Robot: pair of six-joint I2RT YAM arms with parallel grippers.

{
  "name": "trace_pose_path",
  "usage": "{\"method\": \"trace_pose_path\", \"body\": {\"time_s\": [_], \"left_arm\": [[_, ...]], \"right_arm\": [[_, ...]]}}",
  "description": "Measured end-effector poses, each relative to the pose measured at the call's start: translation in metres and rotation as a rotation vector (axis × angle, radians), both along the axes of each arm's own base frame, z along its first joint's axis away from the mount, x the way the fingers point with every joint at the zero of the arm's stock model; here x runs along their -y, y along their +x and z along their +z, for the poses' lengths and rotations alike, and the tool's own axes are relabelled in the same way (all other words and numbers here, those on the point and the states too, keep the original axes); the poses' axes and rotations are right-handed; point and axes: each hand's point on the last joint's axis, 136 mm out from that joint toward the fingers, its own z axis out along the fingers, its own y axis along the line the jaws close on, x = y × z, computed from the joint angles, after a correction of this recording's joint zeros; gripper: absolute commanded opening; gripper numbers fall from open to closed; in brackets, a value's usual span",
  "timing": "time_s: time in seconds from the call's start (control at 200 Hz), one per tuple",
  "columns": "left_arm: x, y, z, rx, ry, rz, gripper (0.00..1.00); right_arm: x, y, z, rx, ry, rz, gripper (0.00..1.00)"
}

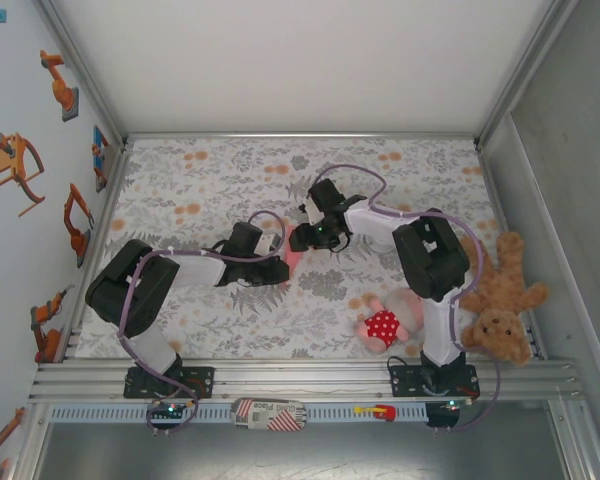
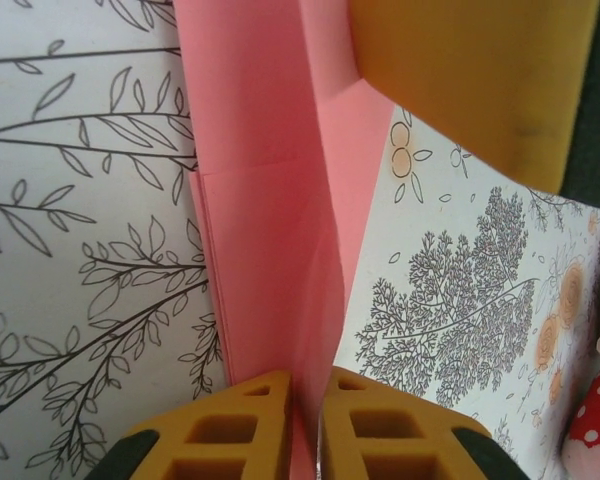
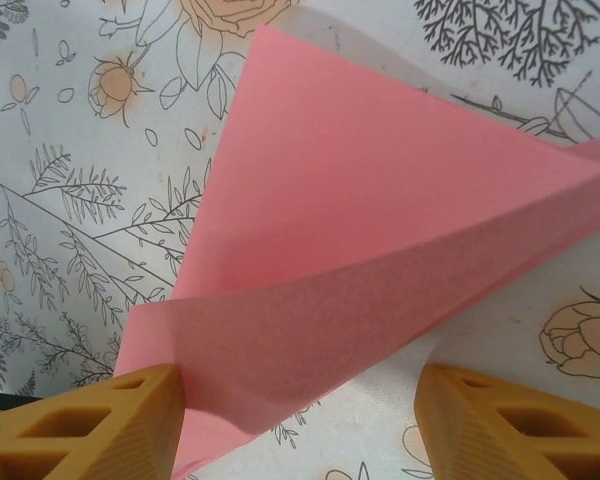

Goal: Fold a paper plane with a square sheet of paper (pick it up from the middle)
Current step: Fold the wing for the fifth time at the center of the table.

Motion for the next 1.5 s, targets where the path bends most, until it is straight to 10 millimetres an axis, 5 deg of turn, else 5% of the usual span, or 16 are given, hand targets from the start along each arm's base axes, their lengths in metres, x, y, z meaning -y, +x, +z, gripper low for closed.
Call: {"method": "trace_pose_path", "body": {"time_s": [0.736, 0.936, 1.082, 1.252, 1.372, 1.502], "left_arm": [[-0.001, 0.000, -0.003, -0.004, 0.008, 0.007, 0.08], [0.000, 0.001, -0.003, -0.010, -0.012, 0.002, 0.08], [0.000, 0.001, -0.003, -0.014, -0.018, 0.000, 0.08], [0.000, 0.002, -0.002, -0.018, -0.024, 0.000, 0.07], [0.000, 0.001, -0.002, -0.021, -0.028, -0.002, 0.08], [0.000, 0.001, -0.003, -0.022, -0.029, -0.001, 0.08]], "right_arm": [[-0.001, 0.003, -0.001, -0.066, -0.029, -0.091, 0.62], [0.006, -0.002, 0.011, -0.046, 0.043, -0.096, 0.63], [0.025, -0.006, 0.048, 0.028, 0.124, -0.116, 0.61], [0.017, -0.011, 0.081, 0.108, 0.262, -0.064, 0.38], [0.003, -0.017, 0.071, 0.055, 0.331, -0.038, 0.20], [-0.011, -0.021, 0.053, -0.009, 0.379, -0.007, 0.13]]}}
